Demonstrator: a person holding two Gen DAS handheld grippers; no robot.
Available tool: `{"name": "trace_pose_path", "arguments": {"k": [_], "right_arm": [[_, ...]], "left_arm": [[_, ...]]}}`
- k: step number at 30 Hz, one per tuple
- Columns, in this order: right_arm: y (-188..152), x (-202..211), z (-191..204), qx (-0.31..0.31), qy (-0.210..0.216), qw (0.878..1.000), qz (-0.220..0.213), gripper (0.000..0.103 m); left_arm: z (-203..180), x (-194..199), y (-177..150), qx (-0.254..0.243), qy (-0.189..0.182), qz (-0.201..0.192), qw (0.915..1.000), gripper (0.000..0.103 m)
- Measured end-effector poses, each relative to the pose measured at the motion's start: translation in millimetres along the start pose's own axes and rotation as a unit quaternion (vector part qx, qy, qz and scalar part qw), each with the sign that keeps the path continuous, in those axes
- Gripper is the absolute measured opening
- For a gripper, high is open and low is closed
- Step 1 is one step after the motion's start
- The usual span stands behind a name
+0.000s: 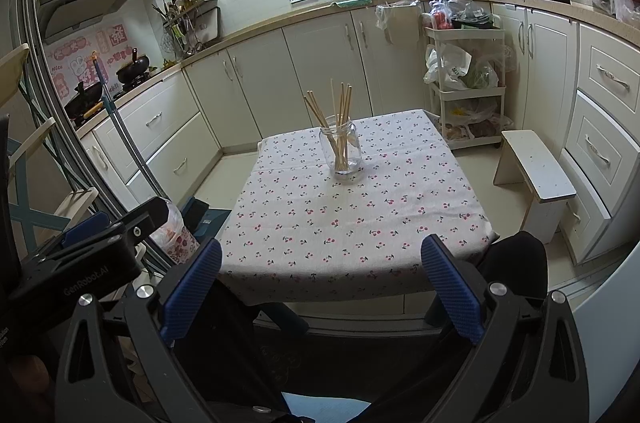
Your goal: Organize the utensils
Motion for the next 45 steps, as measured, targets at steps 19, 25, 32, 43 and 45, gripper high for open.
{"name": "trace_pose_path", "arguments": {"k": [19,25,32,43,45], "right_arm": [[1.1,0.6,0.2,-0.001,0.0,1.0,0.001,0.096],[2.2,0.5,-0.3,-0.001,0.0,1.0,0.001,0.096],[1.8,1.2,0.4,-0.001,0.0,1.0,0.002,0.096],[3.3,1.1,0.0,-0.002,0.0,1.0,0.002,0.096],[4.3,0.6,-0.6,-0.002,0.0,1.0,0.002,0.096]], "left_arm": [[5.0,-4.2,-2.6,0.001,0.001,0.005,1.0,0.095],[4.8,-4.2,-2.5,0.001,0.002,0.006,1.0,0.095],[4.7,-4.7,-2.4,0.001,0.002,0.006,1.0,0.095],[4.5,-4.6,-1.7,0.002,0.002,0.006,1.0,0.095],[4.5,-4.5,-1.6,0.001,0.003,0.006,1.0,0.095]]}}
Point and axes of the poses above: each gripper's, at about its wrist camera, not at the fingertips, and x roughly against the way its jaws point, z to its left, y to its top, the point moved 10 cm from there along -x, roughly the way its jaws point, and after that the axes turned 7 degrees about -x, right-handed, at the moved point
